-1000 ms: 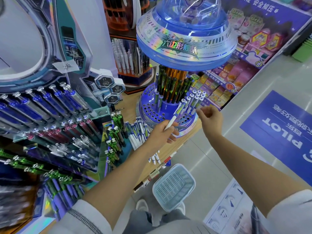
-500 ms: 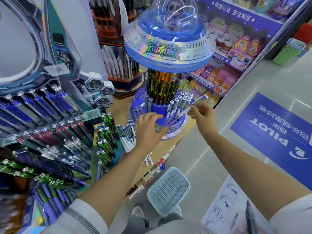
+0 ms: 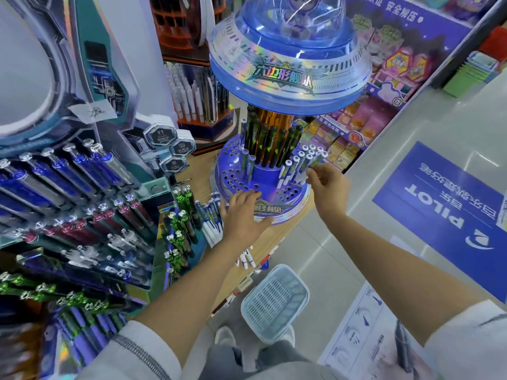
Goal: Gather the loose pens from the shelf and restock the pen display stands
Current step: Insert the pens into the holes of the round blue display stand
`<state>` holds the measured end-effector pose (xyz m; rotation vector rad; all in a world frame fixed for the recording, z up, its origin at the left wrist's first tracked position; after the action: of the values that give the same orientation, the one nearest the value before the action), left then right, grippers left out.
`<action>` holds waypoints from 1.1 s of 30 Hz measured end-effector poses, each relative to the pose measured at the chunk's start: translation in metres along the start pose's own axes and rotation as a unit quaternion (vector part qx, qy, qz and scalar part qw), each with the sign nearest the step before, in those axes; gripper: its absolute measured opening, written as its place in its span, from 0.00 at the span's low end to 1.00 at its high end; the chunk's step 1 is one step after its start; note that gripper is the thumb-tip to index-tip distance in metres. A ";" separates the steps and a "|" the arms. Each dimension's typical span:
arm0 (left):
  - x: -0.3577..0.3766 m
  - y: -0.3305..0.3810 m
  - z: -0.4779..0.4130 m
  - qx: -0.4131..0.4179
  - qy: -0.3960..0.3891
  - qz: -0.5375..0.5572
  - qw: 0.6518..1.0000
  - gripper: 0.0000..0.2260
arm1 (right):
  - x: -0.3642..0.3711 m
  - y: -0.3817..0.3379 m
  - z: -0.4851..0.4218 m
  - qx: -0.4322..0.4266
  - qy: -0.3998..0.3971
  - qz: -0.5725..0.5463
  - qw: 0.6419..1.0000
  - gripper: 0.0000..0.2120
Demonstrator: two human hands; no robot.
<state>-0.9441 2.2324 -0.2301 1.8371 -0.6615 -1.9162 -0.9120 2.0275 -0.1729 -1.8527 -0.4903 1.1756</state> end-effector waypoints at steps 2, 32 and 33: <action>0.001 -0.001 0.000 0.002 -0.001 0.003 1.000 0.29 | 0.003 -0.002 -0.001 0.000 0.003 0.009 1.000 0.04; -0.005 0.009 0.017 0.014 0.061 0.067 0.996 0.26 | 0.018 0.017 0.004 0.036 -0.041 0.078 0.995 0.15; -0.009 0.013 0.024 0.027 0.106 0.078 0.991 0.24 | 0.016 0.013 0.008 0.019 -0.051 0.058 0.997 0.16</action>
<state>-0.9676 2.2289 -0.2150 1.9280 -0.7666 -1.5924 -0.9126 2.0353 -0.1932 -1.8144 -0.4196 1.3534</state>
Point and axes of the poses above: each hand's wrist, its own z-axis away from the middle knuckle, its own x-axis out of the palm, y = z × x, the point moved 6 cm from there along -z, towards the middle knuckle, and after that the axes turned 6 degrees about y, right-handed, at the moved point
